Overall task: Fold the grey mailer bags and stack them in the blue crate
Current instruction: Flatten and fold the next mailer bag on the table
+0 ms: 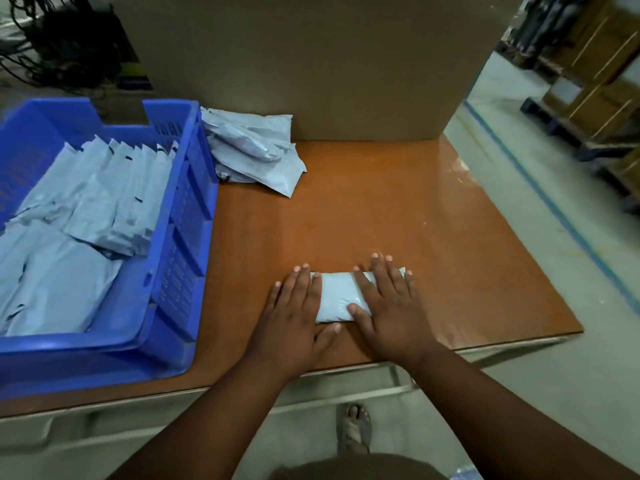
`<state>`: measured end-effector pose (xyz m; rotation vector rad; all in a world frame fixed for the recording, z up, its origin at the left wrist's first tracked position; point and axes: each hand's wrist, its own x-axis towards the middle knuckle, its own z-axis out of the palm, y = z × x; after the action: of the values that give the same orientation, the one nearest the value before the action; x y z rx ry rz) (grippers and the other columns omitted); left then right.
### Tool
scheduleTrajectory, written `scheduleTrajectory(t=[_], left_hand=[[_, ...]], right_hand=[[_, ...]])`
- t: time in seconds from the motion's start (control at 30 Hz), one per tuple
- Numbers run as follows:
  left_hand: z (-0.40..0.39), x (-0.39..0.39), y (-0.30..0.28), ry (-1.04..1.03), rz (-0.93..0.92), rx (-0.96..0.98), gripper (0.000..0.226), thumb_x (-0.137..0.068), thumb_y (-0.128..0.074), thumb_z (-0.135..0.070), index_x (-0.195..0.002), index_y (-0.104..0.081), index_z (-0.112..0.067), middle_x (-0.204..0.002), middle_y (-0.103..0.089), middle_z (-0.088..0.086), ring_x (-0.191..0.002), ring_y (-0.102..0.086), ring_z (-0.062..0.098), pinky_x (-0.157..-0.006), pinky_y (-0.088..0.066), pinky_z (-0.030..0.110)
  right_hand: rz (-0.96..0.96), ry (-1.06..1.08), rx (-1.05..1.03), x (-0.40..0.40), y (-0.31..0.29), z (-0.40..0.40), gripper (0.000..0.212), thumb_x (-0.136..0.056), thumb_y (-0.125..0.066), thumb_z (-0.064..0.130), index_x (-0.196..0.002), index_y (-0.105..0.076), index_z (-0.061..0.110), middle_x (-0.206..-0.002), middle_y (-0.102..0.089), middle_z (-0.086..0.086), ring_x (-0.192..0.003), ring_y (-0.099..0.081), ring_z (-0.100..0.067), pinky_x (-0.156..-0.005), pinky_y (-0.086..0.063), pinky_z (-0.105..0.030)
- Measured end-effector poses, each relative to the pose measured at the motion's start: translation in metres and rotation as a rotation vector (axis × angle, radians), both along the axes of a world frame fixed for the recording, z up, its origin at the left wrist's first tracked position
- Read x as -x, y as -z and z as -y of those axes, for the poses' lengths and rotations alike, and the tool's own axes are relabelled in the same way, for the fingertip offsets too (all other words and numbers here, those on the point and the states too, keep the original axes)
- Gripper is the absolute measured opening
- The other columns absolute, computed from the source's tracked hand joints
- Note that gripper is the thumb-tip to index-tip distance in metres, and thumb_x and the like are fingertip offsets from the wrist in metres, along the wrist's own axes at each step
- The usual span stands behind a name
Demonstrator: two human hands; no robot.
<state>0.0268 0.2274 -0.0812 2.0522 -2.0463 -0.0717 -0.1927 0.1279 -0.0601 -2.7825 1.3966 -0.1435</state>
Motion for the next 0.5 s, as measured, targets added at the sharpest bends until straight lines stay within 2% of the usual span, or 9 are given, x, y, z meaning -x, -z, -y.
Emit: scheduleTrajectory(t=[0.1, 0.27, 0.37, 0.5], left_hand=[[0.002, 0.001, 0.000, -0.042, -0.027, -0.036, 0.083, -0.103, -0.036, -0.065, -0.167, -0.024, -0.014, -0.176, -0.019, 0.009, -0.163, -0.014, 0.024, -0.128, -0.024, 0.051], [0.003, 0.002, -0.007, -0.066, -0.018, -0.033, 0.075, -0.104, -0.034, -0.058, -0.165, -0.033, -0.014, -0.173, -0.029, 0.009, -0.161, -0.023, 0.026, -0.127, -0.028, 0.053], [0.011, 0.012, -0.023, -0.047, -0.002, -0.017, 0.073, -0.106, -0.028, -0.058, -0.165, -0.033, -0.015, -0.174, -0.024, 0.008, -0.163, -0.016, 0.025, -0.129, -0.021, 0.053], [0.039, 0.036, -0.047, -0.054, -0.022, -0.052, 0.072, -0.106, -0.015, -0.057, -0.168, -0.024, -0.020, -0.177, -0.013, 0.003, -0.164, -0.003, 0.021, -0.132, -0.008, 0.049]], right_hand=[[-0.010, 0.007, -0.053, -0.001, -0.006, 0.005, 0.073, -0.106, -0.023, 0.071, -0.168, -0.019, 0.033, -0.178, -0.006, -0.004, -0.164, -0.002, -0.025, -0.131, -0.009, -0.054], [0.032, -0.002, -0.149, 0.006, -0.019, 0.011, 0.074, -0.105, -0.017, 0.071, -0.169, -0.017, 0.034, -0.178, -0.001, 0.004, -0.164, 0.000, -0.018, -0.129, 0.004, -0.042], [0.089, 0.056, -0.159, 0.023, -0.028, 0.022, 0.067, -0.107, -0.021, 0.067, -0.167, -0.022, 0.036, -0.178, -0.005, 0.005, -0.163, -0.001, -0.016, -0.130, 0.000, -0.044], [0.095, 0.128, -0.107, 0.026, -0.038, 0.048, 0.065, -0.106, -0.023, 0.066, -0.162, -0.031, 0.034, -0.177, -0.013, -0.004, -0.163, -0.010, -0.027, -0.130, -0.010, -0.054]])
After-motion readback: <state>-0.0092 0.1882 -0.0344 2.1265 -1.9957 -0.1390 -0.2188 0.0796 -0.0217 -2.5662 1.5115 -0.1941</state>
